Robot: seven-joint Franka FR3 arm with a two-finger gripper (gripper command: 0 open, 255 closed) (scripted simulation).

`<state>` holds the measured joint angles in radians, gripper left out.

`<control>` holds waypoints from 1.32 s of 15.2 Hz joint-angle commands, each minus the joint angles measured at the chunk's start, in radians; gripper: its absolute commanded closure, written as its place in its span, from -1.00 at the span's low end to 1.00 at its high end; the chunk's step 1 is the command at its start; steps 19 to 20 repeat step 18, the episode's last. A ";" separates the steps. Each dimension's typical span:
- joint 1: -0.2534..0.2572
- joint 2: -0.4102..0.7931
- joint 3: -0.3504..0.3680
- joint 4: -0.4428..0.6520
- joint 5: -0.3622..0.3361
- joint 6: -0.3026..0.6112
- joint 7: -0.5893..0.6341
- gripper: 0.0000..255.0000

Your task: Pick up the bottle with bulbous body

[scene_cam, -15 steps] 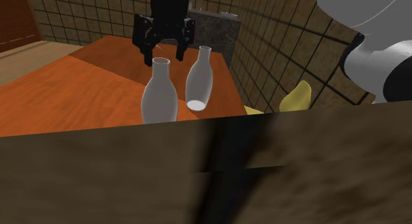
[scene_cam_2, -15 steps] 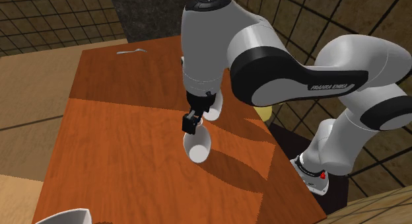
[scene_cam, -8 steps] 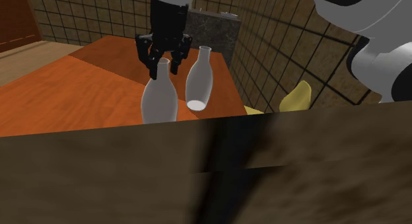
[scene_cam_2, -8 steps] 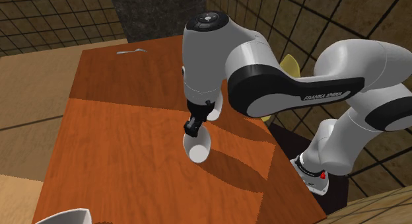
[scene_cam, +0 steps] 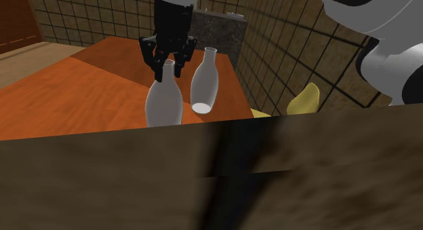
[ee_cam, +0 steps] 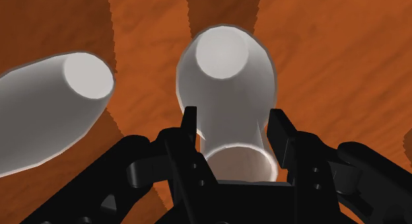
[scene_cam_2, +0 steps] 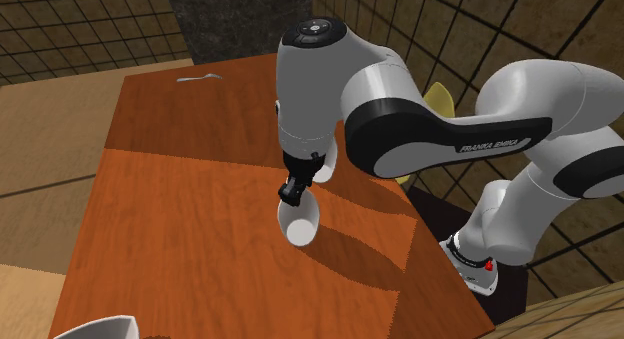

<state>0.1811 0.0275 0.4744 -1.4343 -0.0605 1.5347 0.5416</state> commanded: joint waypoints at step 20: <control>0.070 0.176 0.030 0.441 -0.100 -0.288 0.036 1.00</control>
